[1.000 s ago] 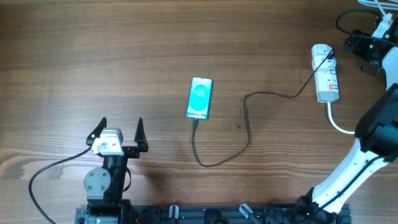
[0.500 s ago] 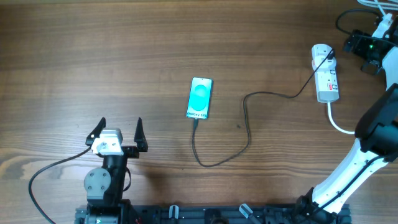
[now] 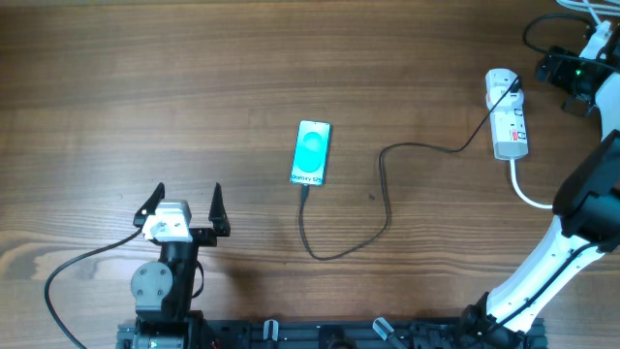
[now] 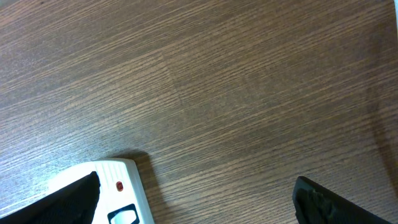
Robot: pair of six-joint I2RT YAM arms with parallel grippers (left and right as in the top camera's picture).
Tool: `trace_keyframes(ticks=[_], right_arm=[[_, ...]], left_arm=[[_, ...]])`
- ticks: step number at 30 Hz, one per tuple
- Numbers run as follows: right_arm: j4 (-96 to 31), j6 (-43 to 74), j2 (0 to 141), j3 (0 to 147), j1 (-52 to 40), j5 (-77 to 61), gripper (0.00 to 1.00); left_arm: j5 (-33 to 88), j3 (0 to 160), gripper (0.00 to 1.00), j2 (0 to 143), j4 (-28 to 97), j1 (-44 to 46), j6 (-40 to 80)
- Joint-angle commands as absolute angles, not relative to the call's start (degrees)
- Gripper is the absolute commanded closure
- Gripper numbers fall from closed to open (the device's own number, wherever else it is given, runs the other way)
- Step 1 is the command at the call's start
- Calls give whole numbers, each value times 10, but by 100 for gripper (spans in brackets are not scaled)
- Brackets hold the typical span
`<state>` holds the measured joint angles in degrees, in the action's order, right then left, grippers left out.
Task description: Plug charger to phone and switch on socket
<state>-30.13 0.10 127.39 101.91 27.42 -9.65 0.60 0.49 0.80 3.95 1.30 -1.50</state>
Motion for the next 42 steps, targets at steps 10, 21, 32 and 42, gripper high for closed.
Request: trace_keyframes(ticks=[10,21,32,42], right_arm=[[-300,0,1200,1023,272,-104,0],[-301,0,980,1023,272,-104,1],[-321,0,938,1015,270,-104,0],[-314,0,862,797,270,-104,0]], left_arm=[[0,3,0,2,43,8,-28],[-1,3,0,2,43,8,-28],[-1,3,0,2,43,8,-28],[0,3,0,2,43,8,-28]])
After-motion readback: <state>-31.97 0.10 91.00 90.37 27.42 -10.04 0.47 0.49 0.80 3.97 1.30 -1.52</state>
